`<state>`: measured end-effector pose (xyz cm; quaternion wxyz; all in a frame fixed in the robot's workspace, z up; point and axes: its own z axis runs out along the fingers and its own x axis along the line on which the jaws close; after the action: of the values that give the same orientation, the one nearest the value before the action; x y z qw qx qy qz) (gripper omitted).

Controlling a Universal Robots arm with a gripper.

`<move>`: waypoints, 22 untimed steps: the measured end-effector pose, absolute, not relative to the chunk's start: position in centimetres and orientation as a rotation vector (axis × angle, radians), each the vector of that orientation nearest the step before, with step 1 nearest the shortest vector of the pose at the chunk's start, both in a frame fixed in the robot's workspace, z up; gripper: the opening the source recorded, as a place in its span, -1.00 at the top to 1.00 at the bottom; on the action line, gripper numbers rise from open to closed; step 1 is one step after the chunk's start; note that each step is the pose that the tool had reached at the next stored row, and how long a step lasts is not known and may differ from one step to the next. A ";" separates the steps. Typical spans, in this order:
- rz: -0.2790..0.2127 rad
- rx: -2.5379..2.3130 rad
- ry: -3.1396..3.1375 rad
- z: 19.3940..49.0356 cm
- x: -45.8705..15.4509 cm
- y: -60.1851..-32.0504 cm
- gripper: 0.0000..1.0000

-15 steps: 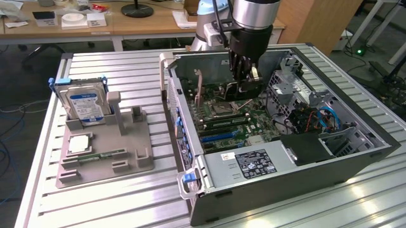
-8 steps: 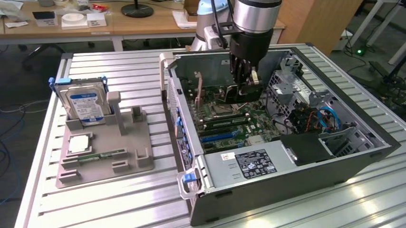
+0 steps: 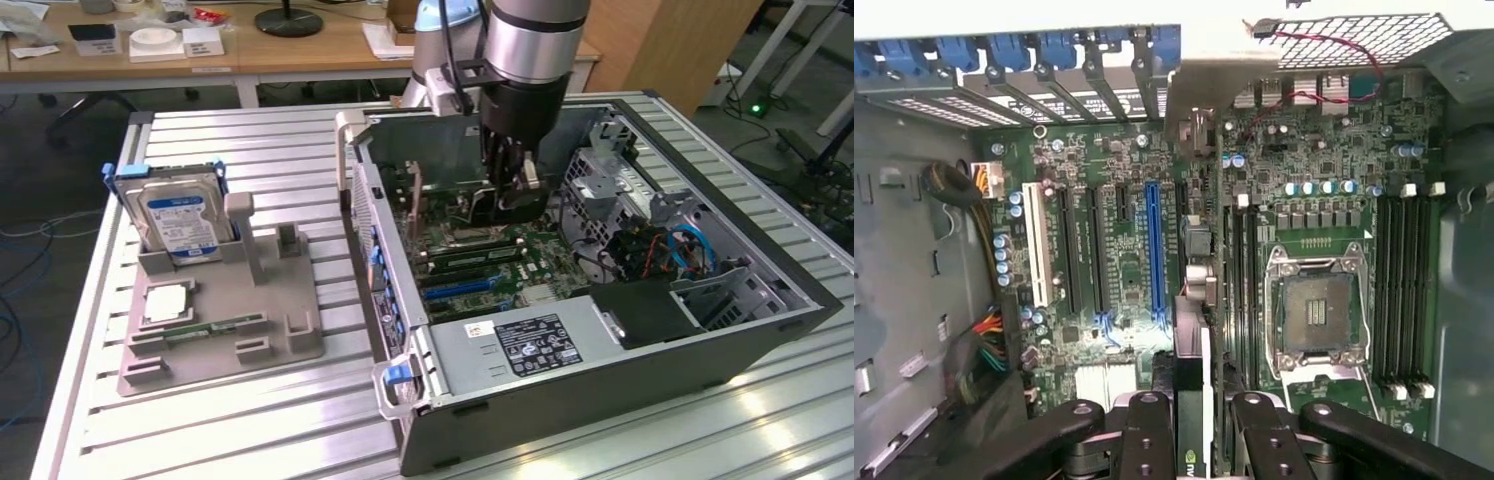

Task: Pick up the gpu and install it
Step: 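Insert the gpu into the slot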

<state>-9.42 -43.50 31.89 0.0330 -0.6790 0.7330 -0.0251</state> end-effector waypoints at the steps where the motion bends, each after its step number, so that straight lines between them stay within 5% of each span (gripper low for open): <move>1: -0.077 -2.090 2.256 31.8 -9.5 -43.5 0.46; 22: -0.077 -2.090 2.256 30.3 -9.5 -45.2 0.46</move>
<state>-9.54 -45.15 30.30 0.0329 -0.6790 0.7330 -0.0250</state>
